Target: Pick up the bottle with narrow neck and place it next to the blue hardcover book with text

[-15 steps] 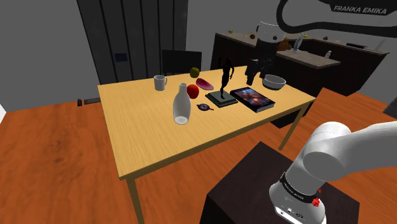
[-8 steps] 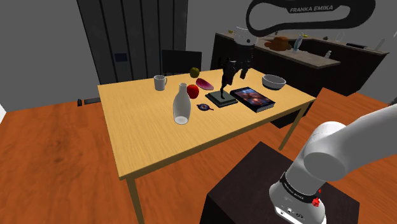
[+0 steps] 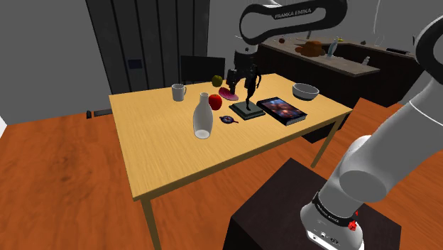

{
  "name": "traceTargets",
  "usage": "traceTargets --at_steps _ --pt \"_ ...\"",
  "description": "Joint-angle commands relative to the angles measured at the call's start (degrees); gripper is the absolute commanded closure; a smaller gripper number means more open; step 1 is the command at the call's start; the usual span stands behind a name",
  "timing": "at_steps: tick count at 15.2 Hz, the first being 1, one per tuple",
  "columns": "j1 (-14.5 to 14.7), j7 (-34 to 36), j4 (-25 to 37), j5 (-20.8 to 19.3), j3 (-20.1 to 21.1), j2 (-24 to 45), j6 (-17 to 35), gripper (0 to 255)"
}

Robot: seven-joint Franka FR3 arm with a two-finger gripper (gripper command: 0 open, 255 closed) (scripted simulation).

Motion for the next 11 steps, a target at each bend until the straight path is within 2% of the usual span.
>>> traceTargets --at_steps 1,6,11 --pt "0.2 -0.1 3.4 0.5 0.1 4.4 0.7 0" --pt "0.7 -0.5 14.0 1.8 0.5 16.0 1.0 0" --pt "1.1 -0.9 27.2 2.8 1.1 28.1 -0.6 0"
